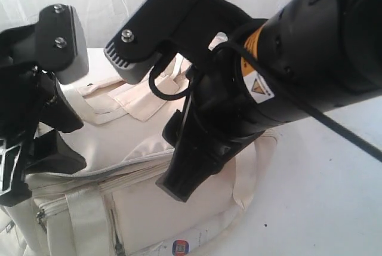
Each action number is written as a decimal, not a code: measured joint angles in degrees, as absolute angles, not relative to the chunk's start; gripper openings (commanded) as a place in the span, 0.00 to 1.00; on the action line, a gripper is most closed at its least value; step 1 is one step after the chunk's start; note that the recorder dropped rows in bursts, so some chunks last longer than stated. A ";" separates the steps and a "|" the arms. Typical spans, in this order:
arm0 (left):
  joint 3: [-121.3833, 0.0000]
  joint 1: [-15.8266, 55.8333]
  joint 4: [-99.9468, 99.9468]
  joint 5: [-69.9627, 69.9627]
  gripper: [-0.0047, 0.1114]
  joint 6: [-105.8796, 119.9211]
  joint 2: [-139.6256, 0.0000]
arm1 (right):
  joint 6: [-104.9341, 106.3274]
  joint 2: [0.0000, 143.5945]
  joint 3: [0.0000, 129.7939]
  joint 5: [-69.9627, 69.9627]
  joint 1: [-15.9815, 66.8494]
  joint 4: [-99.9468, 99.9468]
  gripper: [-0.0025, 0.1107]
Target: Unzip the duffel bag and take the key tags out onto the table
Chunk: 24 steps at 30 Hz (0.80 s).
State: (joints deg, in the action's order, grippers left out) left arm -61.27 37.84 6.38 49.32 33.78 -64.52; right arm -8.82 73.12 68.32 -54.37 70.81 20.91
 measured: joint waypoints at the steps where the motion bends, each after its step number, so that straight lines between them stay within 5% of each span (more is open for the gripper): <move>1: -61.80 39.80 1.80 50.29 0.58 30.21 -65.11 | -8.82 73.12 68.01 -53.94 70.81 21.05 0.53; 8: -62.42 47.33 -5.99 52.14 0.62 23.57 -67.67 | -8.82 73.12 65.53 -50.35 70.81 22.06 0.44; 17: -62.42 47.33 -7.42 48.81 0.51 23.91 -74.44 | -8.82 73.12 64.11 -51.40 70.81 23.47 0.44; 22: -62.42 47.33 -10.67 48.67 0.07 26.05 -76.13 | -8.82 73.12 64.11 -53.12 70.81 24.05 0.44; 24: -62.56 47.33 -13.44 48.47 0.04 26.58 -76.14 | -8.82 73.12 64.11 -53.37 70.81 24.16 0.44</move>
